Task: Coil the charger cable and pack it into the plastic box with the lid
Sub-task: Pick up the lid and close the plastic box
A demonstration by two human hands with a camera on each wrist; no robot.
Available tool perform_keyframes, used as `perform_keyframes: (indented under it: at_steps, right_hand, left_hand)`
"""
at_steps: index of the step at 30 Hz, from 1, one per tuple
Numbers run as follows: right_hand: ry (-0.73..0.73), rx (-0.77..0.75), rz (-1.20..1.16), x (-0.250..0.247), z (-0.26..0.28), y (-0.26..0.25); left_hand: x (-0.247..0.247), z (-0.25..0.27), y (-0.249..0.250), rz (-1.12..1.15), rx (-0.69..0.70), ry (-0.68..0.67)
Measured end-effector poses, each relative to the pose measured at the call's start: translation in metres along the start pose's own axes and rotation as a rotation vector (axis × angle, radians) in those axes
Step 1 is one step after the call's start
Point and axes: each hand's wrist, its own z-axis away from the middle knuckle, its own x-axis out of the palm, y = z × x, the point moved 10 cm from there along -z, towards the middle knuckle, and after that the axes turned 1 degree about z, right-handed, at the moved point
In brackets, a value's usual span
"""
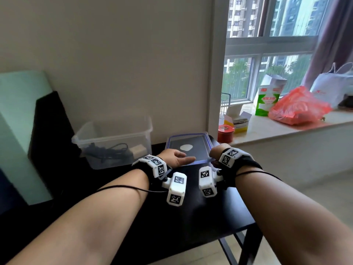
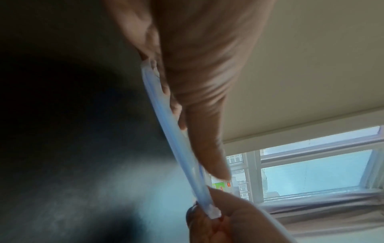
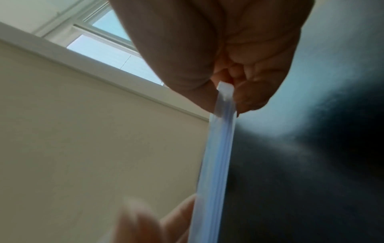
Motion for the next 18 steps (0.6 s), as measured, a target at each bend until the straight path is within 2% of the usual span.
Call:
perform_keyframes:
  at_steps: [3,5,7,9,11,13,15,18]
  right_hand:
    - [0.013,0.017,0.002,-0.006,0.001,-0.012]
    - [-0.004,-0.141,-0.102,-0.013,0.019,-0.048]
    - [0.06,-0.199,-0.394,-0.024,0.044,-0.069]
    - [0.153,-0.112,-0.654,-0.035,0.062,-0.077]
    - [0.2,-0.195,-0.611,-0.041,0.076,-0.106]
    - [0.302,-0.303,-0.489,-0.047,0.085,-0.129]
    - [0.375,-0.365,-0.397,-0.047,0.092,-0.142]
    - [0.397,-0.314,-0.217,-0.032,0.095,-0.142]
  left_hand:
    - [-0.013,0.009,0.008,-0.134,0.06,0.023]
    - [-0.029,0.014,0.016,-0.113,0.135,0.139]
    - [-0.05,0.025,0.025,-0.031,0.202,0.279]
    - [-0.072,0.04,0.035,0.031,0.297,0.38]
    - [-0.096,0.053,0.042,0.138,0.382,0.468]
    - [-0.122,0.064,0.035,0.365,0.393,0.528]
    - [-0.145,0.072,0.022,0.615,0.392,0.529]
    - [-0.18,0.086,-0.004,0.803,0.345,0.544]
